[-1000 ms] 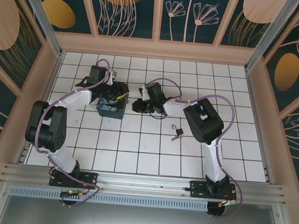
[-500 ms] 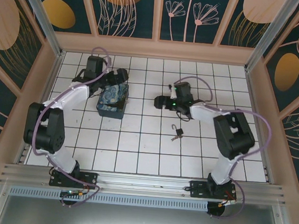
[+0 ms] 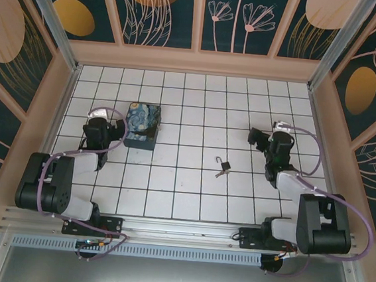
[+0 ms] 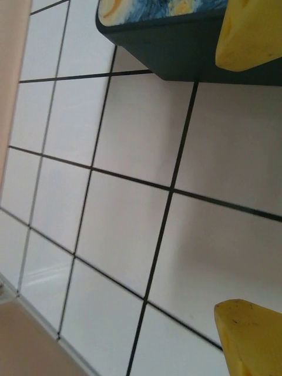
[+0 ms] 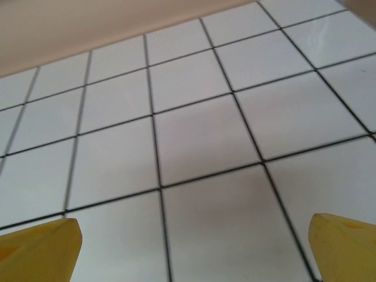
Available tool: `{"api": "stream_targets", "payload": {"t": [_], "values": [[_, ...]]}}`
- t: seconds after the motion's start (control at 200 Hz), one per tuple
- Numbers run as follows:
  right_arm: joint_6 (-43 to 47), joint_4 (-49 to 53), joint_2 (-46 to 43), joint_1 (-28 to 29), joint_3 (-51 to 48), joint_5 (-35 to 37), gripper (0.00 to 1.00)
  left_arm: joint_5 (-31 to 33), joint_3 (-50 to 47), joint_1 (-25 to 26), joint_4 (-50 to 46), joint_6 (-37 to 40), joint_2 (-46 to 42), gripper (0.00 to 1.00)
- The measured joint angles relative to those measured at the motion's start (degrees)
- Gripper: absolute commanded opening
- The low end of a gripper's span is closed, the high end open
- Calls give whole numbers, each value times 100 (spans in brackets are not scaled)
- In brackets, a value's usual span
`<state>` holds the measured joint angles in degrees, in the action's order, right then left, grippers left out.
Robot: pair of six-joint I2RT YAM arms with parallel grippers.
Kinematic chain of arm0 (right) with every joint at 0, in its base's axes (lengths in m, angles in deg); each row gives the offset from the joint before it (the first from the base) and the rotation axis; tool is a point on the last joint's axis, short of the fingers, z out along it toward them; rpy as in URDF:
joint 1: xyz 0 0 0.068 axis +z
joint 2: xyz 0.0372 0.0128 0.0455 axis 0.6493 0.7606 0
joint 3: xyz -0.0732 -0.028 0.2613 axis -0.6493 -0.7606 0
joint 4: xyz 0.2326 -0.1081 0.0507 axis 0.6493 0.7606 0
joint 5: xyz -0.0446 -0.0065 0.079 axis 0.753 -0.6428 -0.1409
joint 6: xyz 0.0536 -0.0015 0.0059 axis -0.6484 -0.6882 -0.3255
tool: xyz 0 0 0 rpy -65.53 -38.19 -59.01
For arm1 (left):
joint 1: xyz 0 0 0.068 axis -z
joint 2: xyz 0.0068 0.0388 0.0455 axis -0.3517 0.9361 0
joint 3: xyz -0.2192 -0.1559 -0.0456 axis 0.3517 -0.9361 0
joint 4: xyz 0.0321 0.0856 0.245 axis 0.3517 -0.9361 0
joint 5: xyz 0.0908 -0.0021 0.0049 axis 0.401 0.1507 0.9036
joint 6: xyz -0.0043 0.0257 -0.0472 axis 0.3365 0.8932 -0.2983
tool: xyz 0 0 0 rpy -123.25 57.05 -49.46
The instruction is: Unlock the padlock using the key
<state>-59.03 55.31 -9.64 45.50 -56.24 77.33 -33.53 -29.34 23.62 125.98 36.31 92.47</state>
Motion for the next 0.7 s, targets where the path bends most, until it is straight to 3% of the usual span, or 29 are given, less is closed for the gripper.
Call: {"api": "stream_targets", "payload": {"t": [0.115,0.275,0.445,0.701], "values": [[160,-448,-39,-286,-236,11,99,-4,-275,-7,960,356,31,99],[398,-2232,232,-328,-1211,-17,99,-116,-1091,-98,2774,531,376,99],[778,-4120,1523,-431,-1414,-260,99,-282,-1110,-138,3069,640,446,99],[822,-4618,1711,-533,-1373,-374,99,-289,-1067,-138,3279,645,444,99]]}}
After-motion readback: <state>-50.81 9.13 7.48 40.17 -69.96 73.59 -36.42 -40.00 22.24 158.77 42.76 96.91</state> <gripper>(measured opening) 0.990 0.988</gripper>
